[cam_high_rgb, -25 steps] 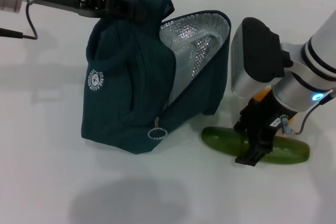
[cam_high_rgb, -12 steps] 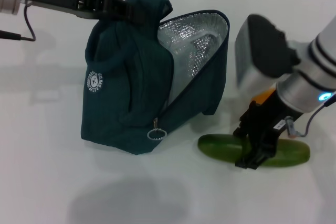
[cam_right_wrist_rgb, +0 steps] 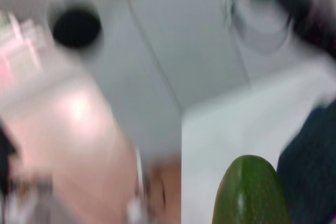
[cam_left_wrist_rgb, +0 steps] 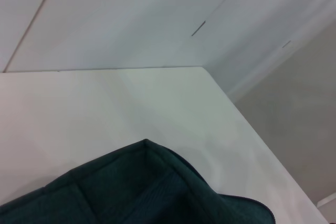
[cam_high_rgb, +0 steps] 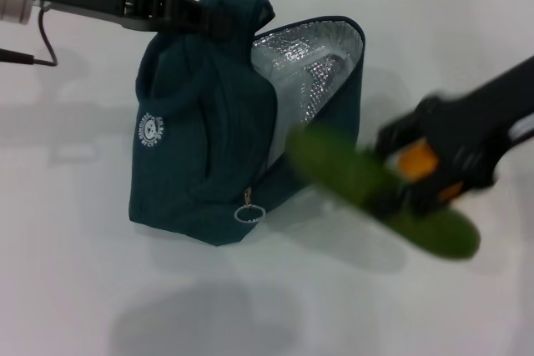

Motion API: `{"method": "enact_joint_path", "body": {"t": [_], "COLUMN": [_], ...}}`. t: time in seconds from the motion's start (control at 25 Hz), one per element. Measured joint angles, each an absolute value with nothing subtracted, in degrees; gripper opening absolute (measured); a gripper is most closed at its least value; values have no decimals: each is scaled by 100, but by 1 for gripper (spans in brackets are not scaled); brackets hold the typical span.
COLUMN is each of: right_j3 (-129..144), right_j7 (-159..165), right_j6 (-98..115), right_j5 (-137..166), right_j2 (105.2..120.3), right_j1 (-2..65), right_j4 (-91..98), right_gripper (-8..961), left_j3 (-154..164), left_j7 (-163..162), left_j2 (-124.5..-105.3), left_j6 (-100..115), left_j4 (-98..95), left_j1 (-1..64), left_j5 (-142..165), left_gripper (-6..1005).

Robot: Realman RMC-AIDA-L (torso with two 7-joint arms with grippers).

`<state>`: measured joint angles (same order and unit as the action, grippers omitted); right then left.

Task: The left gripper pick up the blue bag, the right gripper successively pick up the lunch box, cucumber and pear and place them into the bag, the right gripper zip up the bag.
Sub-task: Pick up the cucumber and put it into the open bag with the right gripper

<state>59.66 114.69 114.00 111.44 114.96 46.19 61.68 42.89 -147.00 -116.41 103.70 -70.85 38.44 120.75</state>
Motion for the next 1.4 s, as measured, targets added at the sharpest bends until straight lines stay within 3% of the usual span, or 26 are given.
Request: {"method": "enact_joint_path", "body": {"t": [0.28,0.4,0.52,0.6,1.4], "right_j3": [4316,4276,4291,4440,7618], "right_j7": [10608,10207,9901,9614,7367], "right_j6": [11452,11175,10754,10468,8545], "right_j5": [9648,9110,8809,8587,6026], "right_j2": [11098,11187,11506,11597,11619], "right_j1": [4510,4354,4201,4171,4427], "right_j4": [3934,3545,3461,3257,2166], "right_gripper": [639,639,639,640,640], "left_j3": [4288,4288,4289,4289,4289], "left_j7": [-14686,-14687,-14687,-14687,-14662], "left_j2": [-11655,-11655,-11654,-11654,-11669], "left_j6": [10370,10371,10371,10371,10371], "left_j4": [-7067,-7068,-7055,-7045,-7031], "left_j1": [3878,3892,3899,3905,3858], "left_j5": [12076,12076,12076,12076,12072], "left_gripper": [43,43,43,43,44]}}
